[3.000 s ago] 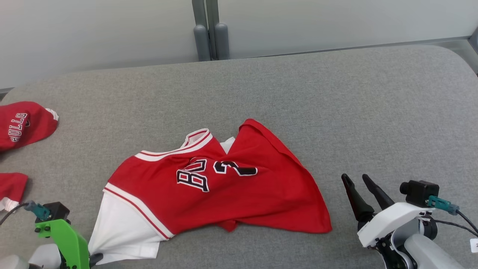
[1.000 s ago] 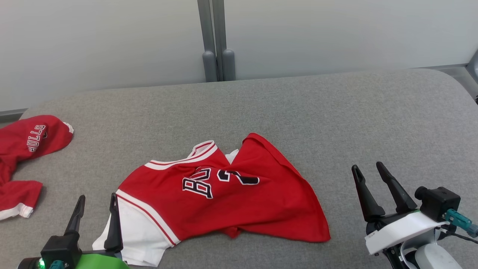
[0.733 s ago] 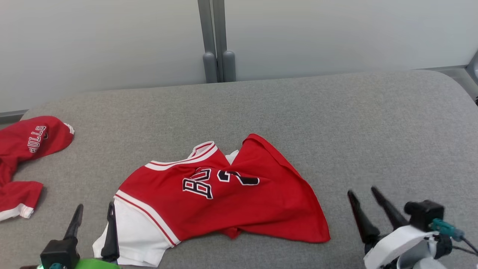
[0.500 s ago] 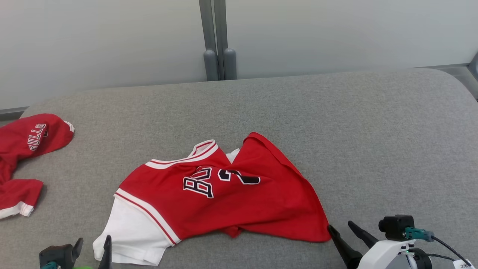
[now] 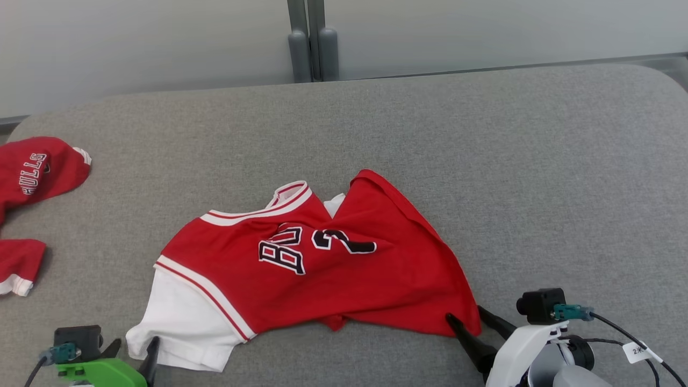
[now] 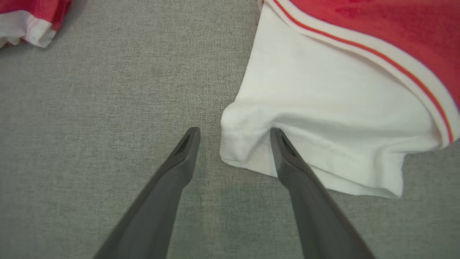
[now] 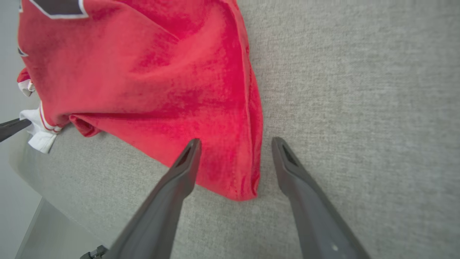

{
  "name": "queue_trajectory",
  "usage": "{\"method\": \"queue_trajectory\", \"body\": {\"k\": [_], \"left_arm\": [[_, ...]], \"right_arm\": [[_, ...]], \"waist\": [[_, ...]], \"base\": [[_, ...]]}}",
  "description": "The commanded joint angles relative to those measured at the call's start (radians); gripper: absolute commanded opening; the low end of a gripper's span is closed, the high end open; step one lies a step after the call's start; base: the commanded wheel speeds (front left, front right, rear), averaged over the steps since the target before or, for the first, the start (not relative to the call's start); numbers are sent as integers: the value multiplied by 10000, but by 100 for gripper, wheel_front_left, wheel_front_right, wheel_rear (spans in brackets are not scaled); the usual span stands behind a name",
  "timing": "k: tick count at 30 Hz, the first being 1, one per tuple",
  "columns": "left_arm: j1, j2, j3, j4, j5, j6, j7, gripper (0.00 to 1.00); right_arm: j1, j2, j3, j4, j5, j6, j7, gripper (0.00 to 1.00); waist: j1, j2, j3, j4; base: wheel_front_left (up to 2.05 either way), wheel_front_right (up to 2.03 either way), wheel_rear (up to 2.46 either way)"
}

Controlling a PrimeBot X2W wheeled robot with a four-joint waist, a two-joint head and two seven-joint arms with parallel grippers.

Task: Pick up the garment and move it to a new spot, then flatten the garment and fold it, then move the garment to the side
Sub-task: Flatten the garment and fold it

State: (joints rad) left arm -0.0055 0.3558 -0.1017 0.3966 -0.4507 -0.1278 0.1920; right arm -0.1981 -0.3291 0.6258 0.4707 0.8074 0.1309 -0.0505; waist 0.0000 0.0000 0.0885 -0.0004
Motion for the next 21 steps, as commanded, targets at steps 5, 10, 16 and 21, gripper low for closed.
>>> {"method": "queue_trajectory", "body": {"k": [5, 10, 16, 21], "left_arm": [[-400, 364, -557, 225, -630, -32, 40, 100], [-404, 547, -807, 453, -983, -34, 94, 0], [-244, 723, -998, 134, -1334, -35, -90, 0], [-157, 959, -1114, -408, -1360, -36, -207, 0]], "right_arm": [[-282, -82, 624, 255, 402, -3, 26, 100], [-359, -134, 1080, 393, 781, -3, -13, 0], [-439, -403, 1350, 45, 1453, -3, -400, 0], [-556, -784, 1503, -608, 2087, -1, -760, 0]], "waist": [[0, 0, 309, -32], [0, 0, 293, -46], [0, 0, 123, -9], [0, 0, -8, 36]], "base": [[0, 0, 0], [0, 0, 0], [0, 0, 0], [0, 0, 0]]}}
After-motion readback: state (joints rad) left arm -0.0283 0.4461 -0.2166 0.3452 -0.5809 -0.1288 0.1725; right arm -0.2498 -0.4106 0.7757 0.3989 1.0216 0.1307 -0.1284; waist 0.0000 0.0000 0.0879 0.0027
